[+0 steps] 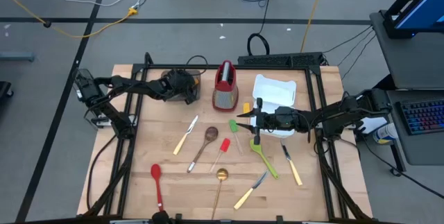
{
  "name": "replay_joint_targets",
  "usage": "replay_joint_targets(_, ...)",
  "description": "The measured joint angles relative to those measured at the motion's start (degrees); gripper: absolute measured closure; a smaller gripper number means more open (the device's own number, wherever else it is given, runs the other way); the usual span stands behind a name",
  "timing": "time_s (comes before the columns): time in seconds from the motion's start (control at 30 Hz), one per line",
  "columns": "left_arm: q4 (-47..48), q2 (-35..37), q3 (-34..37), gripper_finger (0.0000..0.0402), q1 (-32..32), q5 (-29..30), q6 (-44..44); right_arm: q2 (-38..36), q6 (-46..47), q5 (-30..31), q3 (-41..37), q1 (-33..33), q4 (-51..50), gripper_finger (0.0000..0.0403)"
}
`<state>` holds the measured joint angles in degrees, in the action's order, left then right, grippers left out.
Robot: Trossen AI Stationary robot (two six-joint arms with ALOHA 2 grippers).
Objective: Pick & Place Kitchen Items
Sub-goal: Put the left green spatula into the black bin, then put the red spatula into the black bin
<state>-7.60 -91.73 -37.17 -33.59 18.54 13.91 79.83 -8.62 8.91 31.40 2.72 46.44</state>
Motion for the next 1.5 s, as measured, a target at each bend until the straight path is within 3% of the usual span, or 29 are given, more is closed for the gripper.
replay_joint_targets(0.37, 1.65, 0.05, -4.39, 0.0240, 3.81, 2.52, 1.12, 0.00, 0.00, 0.00, 0.00, 0.00, -0.04, 0.0271)
replay_joint_targets(0.63, 11.70, 3.78, -10.39, 0.0240, 6.36, 2.52, 1.53, 0.00, 0.00, 0.00, 0.00, 0.00, -0.07, 0.0271)
replay_joint_targets(1.17, 18.44, 18.98, -12.85, 0.0240, 17.59, 1.82, -14.33, 0.00, 0.02, 0.00, 0.00, 0.00, -0.09, 0.0271)
replay_joint_targets(1.5, 23.90, 20.93, -12.81, 0.0240, 26.43, -0.05, -21.31, 0.00, 0.02, 0.00, 0.00, 0.00, -0.08, 0.0271)
